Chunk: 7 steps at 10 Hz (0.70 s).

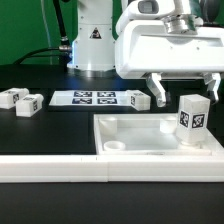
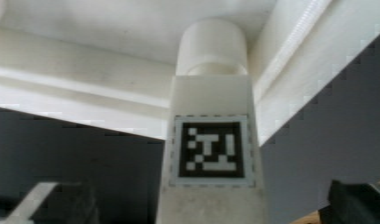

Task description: Assemble square table

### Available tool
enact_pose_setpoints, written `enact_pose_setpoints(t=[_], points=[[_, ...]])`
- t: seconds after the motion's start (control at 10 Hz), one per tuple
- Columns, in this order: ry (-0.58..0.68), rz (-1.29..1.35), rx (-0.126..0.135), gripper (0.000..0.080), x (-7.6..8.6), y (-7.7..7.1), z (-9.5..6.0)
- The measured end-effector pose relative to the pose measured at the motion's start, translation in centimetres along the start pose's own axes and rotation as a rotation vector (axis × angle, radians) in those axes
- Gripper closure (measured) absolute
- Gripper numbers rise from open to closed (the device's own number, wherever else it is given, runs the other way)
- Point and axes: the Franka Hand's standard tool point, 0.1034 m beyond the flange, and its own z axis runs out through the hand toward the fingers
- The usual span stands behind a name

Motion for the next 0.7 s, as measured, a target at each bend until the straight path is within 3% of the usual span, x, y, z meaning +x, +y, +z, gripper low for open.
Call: enact_pose_setpoints(t=[0.2,0.4,0.5,0.7], points=[[-0.057,0.008,0.011,0.0150,0.0,0.4,0.2],[-0.110,0.011,0.030,0.0150,1.5,0.3,0.2],[-0.139,0.013,0.036,0.0150,1.4,0.4,0.3],[-0.317,0.030,0.079,0.0150,1.3,0.1,0.5]])
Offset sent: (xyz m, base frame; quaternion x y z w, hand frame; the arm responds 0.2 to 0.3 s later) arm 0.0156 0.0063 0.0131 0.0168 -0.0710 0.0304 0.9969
